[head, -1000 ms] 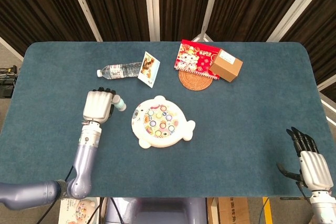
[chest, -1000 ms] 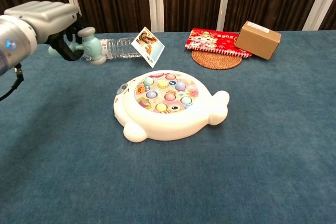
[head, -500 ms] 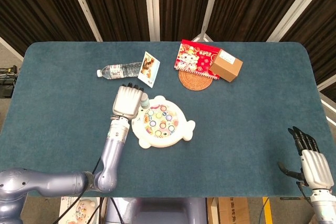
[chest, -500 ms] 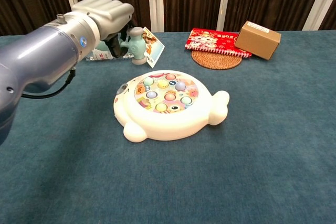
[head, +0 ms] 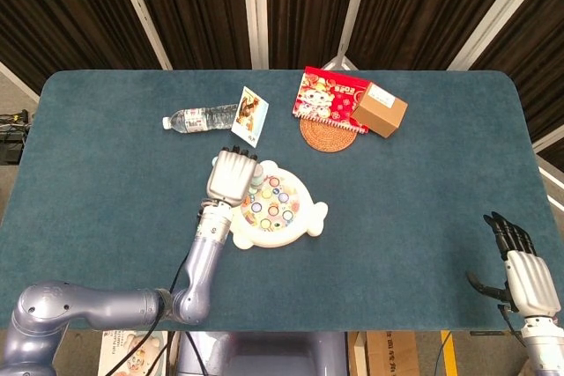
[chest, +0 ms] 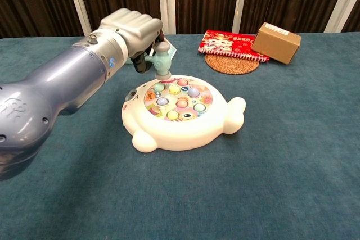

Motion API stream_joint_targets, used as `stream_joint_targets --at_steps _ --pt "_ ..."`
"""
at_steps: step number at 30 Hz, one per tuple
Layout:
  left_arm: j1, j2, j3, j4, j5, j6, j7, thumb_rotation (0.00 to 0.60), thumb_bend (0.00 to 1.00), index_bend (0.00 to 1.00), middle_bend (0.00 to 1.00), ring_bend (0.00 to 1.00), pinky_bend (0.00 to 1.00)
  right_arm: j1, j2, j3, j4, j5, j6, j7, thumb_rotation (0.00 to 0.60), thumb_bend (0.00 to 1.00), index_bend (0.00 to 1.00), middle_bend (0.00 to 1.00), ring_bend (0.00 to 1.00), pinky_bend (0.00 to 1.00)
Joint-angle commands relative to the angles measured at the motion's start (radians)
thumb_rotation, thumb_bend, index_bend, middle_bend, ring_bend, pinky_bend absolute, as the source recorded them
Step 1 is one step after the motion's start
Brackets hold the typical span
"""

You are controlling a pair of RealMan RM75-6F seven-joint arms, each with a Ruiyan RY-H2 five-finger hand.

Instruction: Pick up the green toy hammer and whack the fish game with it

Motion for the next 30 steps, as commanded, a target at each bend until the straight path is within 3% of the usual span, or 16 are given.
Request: stream_joint_targets --at_steps 1,18,30 --pt "0.003 -0.003 0.006 0.003 0.002 0.002 -0.007 0.600 0.65 0.59 0.47 0.36 0.50 -0.001 0.000 0.000 0.000 0.000 0.001 0.000 0.600 0.26 0.00 0.00 0.00 0.00" --pt "0.024 -0.023 0.044 0.043 0.005 -0.015 -0.040 0.600 0.65 0.59 0.47 0.36 0.50 -0.001 0.001 0.002 -0.004 0.004 -0.002 0.004 0.600 0.26 0.00 0.00 0.00 0.00" --pt "0.007 -0.009 0.008 0.017 0.022 -0.007 -0.042 0.600 0.65 0.59 0.47 0.36 0.50 0.000 0.002 0.003 -0.010 0.011 -0.007 0.007 0.600 0.26 0.00 0.00 0.00 0.00"
